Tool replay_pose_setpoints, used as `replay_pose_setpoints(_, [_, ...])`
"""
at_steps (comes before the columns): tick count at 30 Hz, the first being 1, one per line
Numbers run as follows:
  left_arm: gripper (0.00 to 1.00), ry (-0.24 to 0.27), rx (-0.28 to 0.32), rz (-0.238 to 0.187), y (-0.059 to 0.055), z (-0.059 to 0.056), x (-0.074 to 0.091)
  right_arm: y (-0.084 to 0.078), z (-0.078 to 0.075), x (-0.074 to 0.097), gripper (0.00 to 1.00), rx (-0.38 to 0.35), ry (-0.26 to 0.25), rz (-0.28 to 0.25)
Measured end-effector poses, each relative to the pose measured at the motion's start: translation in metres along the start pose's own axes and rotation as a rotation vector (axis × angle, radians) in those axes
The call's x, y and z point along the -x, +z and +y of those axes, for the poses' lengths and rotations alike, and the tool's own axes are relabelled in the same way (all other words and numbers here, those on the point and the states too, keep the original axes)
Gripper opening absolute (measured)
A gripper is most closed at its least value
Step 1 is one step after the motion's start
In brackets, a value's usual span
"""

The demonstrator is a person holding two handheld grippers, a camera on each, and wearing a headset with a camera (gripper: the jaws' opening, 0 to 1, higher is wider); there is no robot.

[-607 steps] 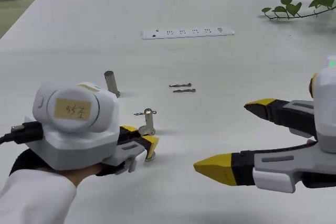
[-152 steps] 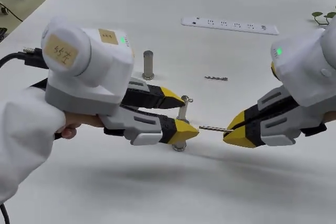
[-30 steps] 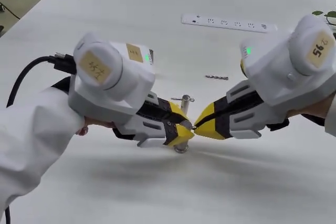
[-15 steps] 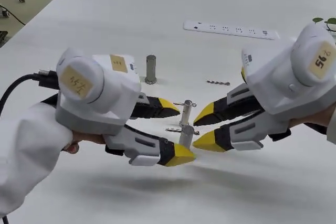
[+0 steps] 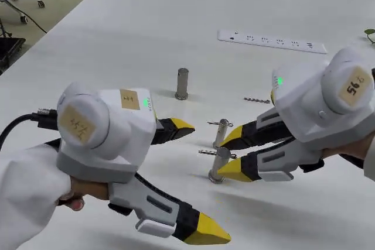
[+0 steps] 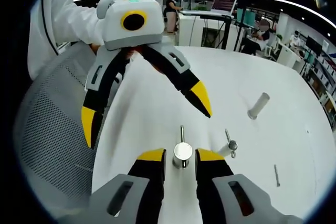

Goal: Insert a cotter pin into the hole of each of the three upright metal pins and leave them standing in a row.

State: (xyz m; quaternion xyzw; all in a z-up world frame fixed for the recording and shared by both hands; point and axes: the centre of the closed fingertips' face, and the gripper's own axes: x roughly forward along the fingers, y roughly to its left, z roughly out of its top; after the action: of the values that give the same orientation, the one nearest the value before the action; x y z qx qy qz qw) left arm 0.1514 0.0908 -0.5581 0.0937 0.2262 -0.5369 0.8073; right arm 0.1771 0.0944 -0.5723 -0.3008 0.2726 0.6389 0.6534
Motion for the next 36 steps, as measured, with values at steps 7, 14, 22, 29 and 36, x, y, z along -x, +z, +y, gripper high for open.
replay_pose_setpoints(7, [0.99, 0.02, 0.007, 0.015, -0.005, 0.001, 0.002, -0.001, 0.001, -0.006, 0.11, 0.012, 0.002, 0.015])
replay_pose_setpoints(14, [0.99, 0.035, 0.01, 0.015, -0.004, 0.004, 0.001, -0.001, 0.0, -0.005, 0.09, 0.018, 0.01, 0.018])
replay_pose_setpoints(22, [0.99, 0.049, 0.023, 0.026, -0.006, 0.006, 0.002, -0.001, 0.005, -0.002, 0.08, 0.042, 0.01, 0.036])
replay_pose_setpoints(29, [0.99, 0.075, 0.036, 0.025, -0.004, 0.01, 0.004, -0.008, -0.003, 0.018, 0.08, 0.02, 0.015, 0.022])
replay_pose_setpoints(36, [0.99, 0.09, 0.074, 0.024, -0.003, 0.013, 0.005, -0.025, -0.032, 0.042, 0.08, -0.033, -0.042, 0.021])
